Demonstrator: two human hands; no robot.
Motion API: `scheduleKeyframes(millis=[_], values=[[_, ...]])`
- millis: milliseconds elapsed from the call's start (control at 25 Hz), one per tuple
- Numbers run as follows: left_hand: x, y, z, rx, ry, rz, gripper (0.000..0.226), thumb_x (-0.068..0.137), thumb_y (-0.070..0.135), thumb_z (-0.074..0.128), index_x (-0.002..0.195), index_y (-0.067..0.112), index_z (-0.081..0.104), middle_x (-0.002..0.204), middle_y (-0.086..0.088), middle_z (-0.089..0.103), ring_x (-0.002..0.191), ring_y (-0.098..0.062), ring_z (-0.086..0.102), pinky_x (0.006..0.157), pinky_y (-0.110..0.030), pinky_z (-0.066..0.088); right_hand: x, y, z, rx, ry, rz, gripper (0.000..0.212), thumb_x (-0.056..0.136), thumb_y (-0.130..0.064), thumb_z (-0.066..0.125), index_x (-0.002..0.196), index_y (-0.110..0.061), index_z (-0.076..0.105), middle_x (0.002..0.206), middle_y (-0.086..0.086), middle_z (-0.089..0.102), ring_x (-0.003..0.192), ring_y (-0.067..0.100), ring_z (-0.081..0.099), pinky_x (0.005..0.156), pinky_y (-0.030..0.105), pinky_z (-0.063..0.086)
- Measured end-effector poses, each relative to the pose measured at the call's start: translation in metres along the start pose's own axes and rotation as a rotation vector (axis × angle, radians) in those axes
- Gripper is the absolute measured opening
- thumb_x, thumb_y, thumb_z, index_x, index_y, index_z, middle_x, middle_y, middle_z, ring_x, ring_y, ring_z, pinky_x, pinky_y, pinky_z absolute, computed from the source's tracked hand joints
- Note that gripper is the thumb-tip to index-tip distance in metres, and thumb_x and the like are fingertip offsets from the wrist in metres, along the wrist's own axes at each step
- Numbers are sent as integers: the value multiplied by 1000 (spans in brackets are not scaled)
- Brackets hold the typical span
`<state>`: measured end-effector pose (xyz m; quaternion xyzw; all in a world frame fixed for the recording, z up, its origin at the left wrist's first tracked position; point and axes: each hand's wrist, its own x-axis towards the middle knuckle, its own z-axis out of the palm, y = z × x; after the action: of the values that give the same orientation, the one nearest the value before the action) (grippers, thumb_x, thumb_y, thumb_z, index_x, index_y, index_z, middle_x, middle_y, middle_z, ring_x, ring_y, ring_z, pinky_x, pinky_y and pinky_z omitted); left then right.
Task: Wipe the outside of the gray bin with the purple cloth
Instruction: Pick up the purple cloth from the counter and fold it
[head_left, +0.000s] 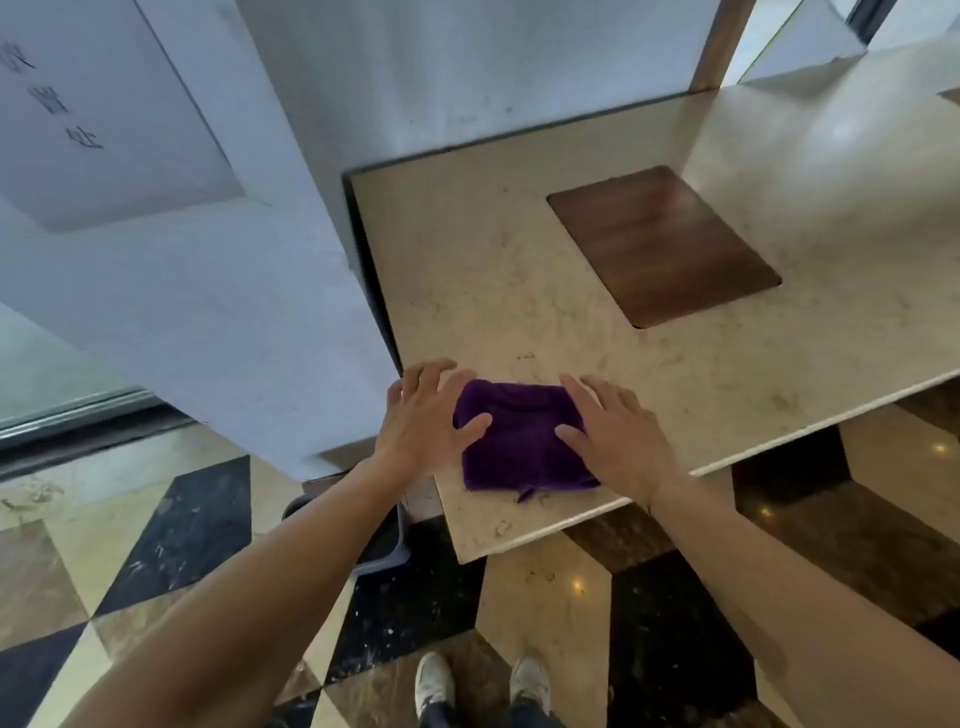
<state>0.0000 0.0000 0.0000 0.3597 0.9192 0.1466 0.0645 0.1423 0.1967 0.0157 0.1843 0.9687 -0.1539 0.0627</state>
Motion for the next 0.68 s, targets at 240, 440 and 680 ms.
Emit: scheduleKeyframes(millis=[240,440,680], values=[[29,-26,39,76,-200,-7,67,86,58,44,146,31,28,152,0,33,142,-27,20,112,-49,19,47,5,45,-101,-229,15,66,102,-49,34,158,-30,6,166,-2,11,151,35,9,117,52,22],[48,-33,46,30,-192,-43,66,83,52,54,141,24,40,136,-5,44,129,-29,32,108,-47,27,61,7,58,-89,-19,32,51,100,-40,47,147,-23,39,140,5,48,127,32,43,97,45,41],[40,-25,45,-146,-135,-42,32,86,35,55,114,18,55,119,-3,52,115,-25,43,97,-41,40,50,-9,57,167,205,69,19,96,-21,56,112,-15,63,116,4,57,95,24,59,77,36,49]])
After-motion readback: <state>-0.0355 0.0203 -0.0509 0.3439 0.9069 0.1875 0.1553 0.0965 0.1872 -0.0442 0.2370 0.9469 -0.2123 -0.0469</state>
